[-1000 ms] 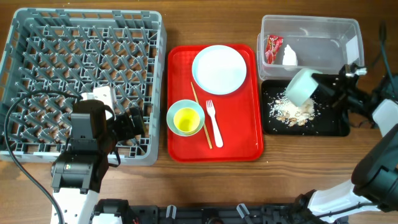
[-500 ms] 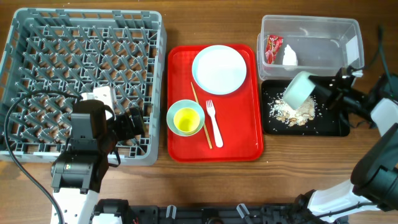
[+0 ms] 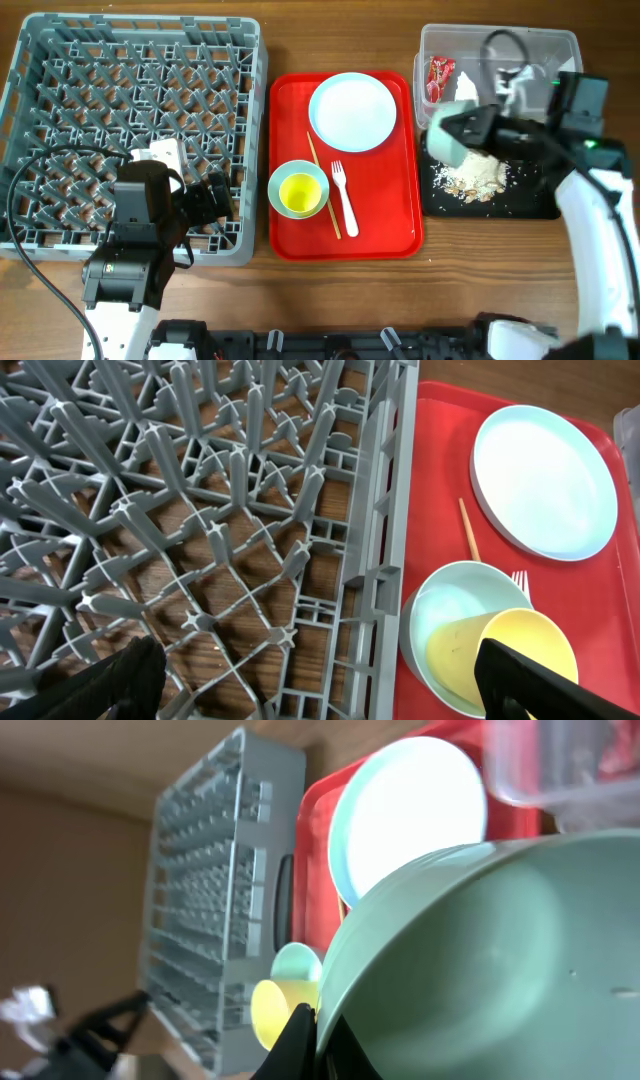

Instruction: Sort waste into correct bins and load items into the dishwasher rack

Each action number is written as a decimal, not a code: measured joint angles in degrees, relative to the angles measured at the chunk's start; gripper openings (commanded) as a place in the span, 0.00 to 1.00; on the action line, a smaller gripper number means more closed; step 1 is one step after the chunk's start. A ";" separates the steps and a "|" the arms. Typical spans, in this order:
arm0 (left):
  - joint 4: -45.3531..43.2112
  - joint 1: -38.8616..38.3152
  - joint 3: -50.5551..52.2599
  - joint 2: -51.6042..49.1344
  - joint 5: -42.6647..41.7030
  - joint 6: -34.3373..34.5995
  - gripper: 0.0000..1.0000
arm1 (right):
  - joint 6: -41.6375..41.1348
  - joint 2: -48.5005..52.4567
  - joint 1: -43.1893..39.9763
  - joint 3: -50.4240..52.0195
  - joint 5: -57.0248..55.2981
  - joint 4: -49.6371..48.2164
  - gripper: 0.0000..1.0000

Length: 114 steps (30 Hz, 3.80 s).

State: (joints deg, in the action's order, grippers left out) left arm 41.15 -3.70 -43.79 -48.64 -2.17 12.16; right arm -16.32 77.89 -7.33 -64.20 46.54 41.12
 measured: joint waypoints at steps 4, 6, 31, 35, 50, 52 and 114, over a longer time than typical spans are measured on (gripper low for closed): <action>0.00 0.00 0.00 0.00 0.00 0.00 1.00 | 0.33 -0.96 13.62 -0.44 -13.35 -1.25 0.05; 0.00 0.00 0.00 0.00 0.00 0.00 1.00 | 1.42 -0.28 19.45 -0.44 -19.30 -4.87 0.04; 0.00 0.00 -0.07 0.00 0.00 0.00 1.00 | 7.89 38.21 36.17 -28.92 -40.35 0.17 0.04; 0.00 0.00 -0.07 0.00 0.00 0.00 1.00 | 7.89 41.44 36.17 -28.92 -38.91 0.00 0.07; -0.04 0.00 -0.07 0.00 0.02 0.00 1.00 | 5.22 25.79 36.35 -29.49 -32.09 11.52 0.44; 0.00 0.00 -0.07 0.00 0.02 0.00 1.00 | 4.37 23.87 37.05 -29.66 -31.15 16.24 0.45; -65.51 -0.63 -0.44 -23.15 -74.88 13.42 1.00 | -10.43 11.17 21.16 -13.00 25.88 -4.83 0.04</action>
State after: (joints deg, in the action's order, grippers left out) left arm -24.36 -4.34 -44.23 -71.79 -77.06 25.58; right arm -26.74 89.06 13.82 -77.21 72.42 36.29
